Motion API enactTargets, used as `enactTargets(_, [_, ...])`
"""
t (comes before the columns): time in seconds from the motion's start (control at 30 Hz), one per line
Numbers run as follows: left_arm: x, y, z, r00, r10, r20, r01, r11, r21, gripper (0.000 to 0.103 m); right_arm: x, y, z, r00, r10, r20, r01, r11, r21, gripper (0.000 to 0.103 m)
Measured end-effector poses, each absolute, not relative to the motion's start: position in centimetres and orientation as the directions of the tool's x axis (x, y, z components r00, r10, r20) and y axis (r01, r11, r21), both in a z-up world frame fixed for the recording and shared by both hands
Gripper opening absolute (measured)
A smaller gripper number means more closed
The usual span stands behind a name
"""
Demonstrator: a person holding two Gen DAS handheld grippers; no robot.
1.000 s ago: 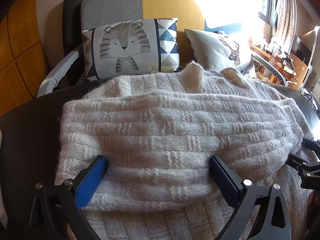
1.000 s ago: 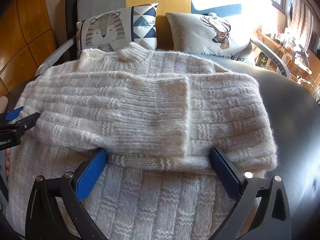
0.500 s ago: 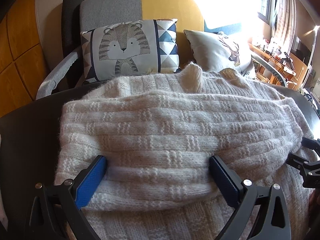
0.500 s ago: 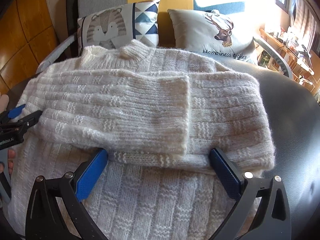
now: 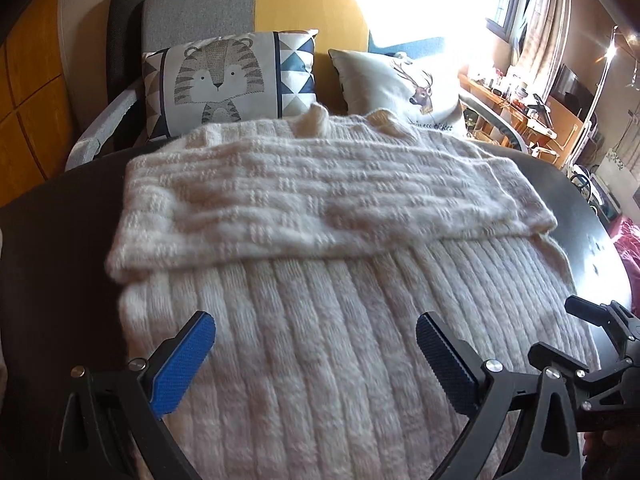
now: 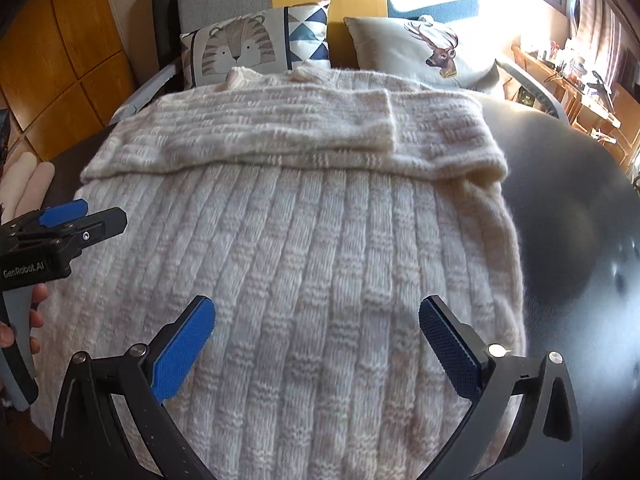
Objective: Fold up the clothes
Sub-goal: 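Smooth the ribbed sweater body flat with both open grippers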
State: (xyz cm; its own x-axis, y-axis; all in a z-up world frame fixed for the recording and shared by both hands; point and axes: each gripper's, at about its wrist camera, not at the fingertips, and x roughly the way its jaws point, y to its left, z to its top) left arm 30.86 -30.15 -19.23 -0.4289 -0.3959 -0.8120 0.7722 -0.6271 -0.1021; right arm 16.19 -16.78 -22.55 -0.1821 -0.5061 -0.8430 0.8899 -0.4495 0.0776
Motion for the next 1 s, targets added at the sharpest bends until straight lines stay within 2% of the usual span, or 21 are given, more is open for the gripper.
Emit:
enactTargets(0.1, [31.1,-28.3,-20.5,-0.401,-0.39,-0.829,0.772,-0.631,-0.076,0.103,17.2,-16.3,-23.3,-0.214,-0.505,-0.836,0.909,-0.415,0.018,0.103])
enactTargets(0.27, [30.7,-26.9,-21.6,-0.362,-0.443,-0.82,0.752,-0.659,0.025,0.103,17.1,-15.8,-23.7,-0.206,-0.539,-0.817,0.911,-0.41,0.04,0.103])
enactTargets(0.83, [31.1,-26.8,-21.7,-0.374,-0.463,-0.803,0.756,-0.654,0.025,0.103,17.8,-15.5,-23.9,-0.265,-0.541,-0.798,0.899,-0.437,-0.002,0.103])
enactTargets(1.0, [31.6,-26.7,-21.2,-0.383,-0.443,-0.811,0.754,-0.657,0.003,0.103,17.7,-15.6,-23.4,-0.243,-0.49,-0.837,0.89,-0.456,0.009,0.103])
